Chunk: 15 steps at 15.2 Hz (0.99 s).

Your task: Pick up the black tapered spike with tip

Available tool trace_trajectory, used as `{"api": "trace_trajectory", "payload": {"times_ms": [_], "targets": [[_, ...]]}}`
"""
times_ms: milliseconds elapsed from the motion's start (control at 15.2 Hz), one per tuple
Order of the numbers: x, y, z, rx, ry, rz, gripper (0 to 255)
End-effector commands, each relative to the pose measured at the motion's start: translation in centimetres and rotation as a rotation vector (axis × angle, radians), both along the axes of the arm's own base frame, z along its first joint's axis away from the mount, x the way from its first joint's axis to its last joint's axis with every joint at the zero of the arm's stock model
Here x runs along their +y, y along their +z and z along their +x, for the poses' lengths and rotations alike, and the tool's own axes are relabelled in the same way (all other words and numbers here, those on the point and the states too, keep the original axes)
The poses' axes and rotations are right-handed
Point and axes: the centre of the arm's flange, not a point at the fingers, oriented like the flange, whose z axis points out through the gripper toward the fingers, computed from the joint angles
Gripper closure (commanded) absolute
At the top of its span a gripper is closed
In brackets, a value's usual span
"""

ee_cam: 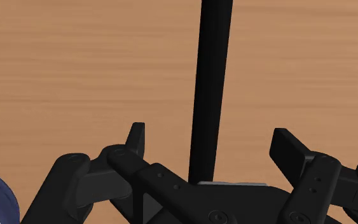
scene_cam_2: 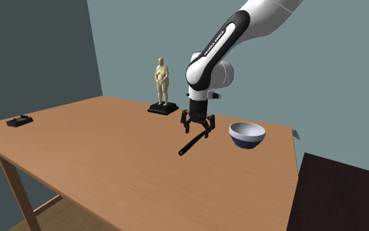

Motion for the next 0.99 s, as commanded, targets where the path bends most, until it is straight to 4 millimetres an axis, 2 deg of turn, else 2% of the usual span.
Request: {"api": "trace_trajectory", "payload": {"times_ms": [0,132,264,330,924], "targets": [[0.0,-1.1,0.0,0.000,-0.002,0.000,0],[0.0,-2.5,0.0,0.000,-0.002,0.000,0],[0.0,-2.5,0.0,0.000,-0.002,0.000,0],[0.0,-2.5,0.0,0.000,-0.002,0.000,255],[0.0,-2.5,0.0,0.000,-0.002,0.000,255]]}}
